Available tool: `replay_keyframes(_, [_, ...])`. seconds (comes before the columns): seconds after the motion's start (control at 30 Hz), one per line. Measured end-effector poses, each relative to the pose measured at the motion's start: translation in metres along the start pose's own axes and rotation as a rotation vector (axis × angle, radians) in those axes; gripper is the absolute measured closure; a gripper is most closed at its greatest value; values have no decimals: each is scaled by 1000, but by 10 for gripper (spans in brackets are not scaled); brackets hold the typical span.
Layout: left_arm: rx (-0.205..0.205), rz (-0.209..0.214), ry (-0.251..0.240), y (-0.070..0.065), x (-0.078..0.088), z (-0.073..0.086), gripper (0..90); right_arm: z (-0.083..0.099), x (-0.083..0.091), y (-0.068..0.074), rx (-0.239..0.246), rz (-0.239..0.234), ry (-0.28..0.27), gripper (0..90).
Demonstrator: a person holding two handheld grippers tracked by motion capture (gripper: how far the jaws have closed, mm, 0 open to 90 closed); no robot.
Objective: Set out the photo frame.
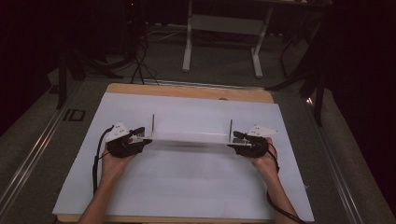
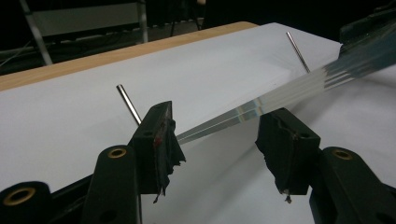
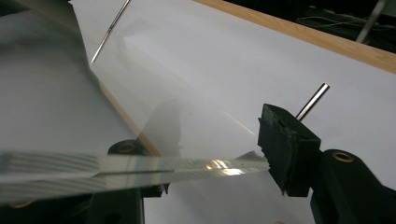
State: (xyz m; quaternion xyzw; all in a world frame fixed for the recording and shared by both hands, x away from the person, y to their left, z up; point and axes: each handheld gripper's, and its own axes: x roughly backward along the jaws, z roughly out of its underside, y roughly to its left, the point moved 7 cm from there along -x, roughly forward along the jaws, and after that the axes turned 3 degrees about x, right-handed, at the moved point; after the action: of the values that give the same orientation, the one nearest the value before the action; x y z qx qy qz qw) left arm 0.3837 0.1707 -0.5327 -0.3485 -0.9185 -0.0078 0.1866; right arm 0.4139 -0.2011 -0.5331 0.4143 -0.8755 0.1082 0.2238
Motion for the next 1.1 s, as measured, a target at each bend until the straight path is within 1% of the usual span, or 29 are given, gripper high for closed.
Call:
replay_keyframes(0.03, [-14,-10,-2,-1,0,-1,464,0,0,0,-3,0,0,462])
replay_keyframes(0.07, [-14,-10,-2,-1,0,-1,464,0,0,0,-3,0,0,462])
replay_keyframes(0.13, [-29,-24,-8,-2,0,-2,464,-1,0,-1,-9,-3,1,455])
replay_keyframes(0.17, [-31,-33,-11,-3,-1,-4,464,-1,-1,-2,-29,-5,-7,445])
replay_keyframes(0.37, [-28,-38,-15,-2,-3,-7,466,-3,-1,-4,-43,-4,-3,441])
replay_keyframes(0.57, [-31,-28,-15,0,-5,-8,463,-4,-2,-4,-52,-7,6,441])
replay_keyframes(0.67, [-39,-30,-12,-1,-6,-9,430,-4,-2,-4,-51,-8,9,441])
replay_keyframes(0.73, [-48,-9,-12,-3,-7,-10,430,-4,-2,-4,-50,-8,9,441])
replay_keyframes(0.8, [-54,0,-14,-5,-9,-12,420,-4,-2,-4,-50,-8,10,441])
replay_keyframes(0.83, [-50,5,-12,-4,-9,-13,417,-5,-2,-5,-52,-7,9,441])
replay_keyframes(1.1, [-42,5,-17,-4,-10,-15,417,-6,-2,-6,-61,-14,21,441])
